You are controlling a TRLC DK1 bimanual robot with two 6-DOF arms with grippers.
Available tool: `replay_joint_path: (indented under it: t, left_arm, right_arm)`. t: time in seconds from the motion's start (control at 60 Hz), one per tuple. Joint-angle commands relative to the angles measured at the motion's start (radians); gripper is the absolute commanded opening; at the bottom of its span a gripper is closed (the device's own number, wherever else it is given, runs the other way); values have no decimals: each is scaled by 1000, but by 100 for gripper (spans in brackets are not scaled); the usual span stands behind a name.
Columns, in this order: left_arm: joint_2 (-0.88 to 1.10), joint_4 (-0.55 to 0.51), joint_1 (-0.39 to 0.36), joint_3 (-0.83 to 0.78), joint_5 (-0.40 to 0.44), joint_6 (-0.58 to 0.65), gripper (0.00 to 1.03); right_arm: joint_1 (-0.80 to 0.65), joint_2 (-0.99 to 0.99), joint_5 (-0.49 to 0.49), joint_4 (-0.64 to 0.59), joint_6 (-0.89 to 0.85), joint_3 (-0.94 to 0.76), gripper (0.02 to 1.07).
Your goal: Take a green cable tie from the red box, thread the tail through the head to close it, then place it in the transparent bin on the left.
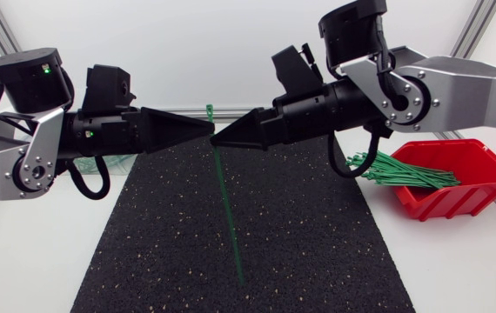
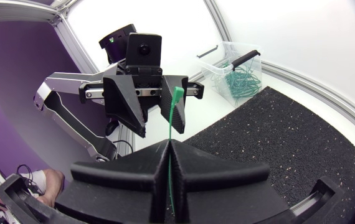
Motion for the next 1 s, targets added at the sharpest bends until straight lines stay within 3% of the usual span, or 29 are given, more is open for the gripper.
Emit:
replay_joint_path:
  t: [0.0,0.3,0.45,0.583,0.983]
  left_arm:
    - [-22,24,2,-21,2,-33,36]
    - [-27,45,-3,-29,-1,-49,24]
    - [-25,47,-10,-32,-2,-49,24]
    - [-22,54,-10,-32,-2,-49,15]
    - [-18,57,-23,-32,-2,-50,9]
  right_arm:
    - [-7,-17,-1,12,29,-34,8]
    - [-19,-12,-10,50,62,-46,7]
    - [-19,-15,-12,53,65,-49,7]
    - [-22,-17,-12,56,69,-49,8]
    - [-19,-31,-17,61,74,-60,8]
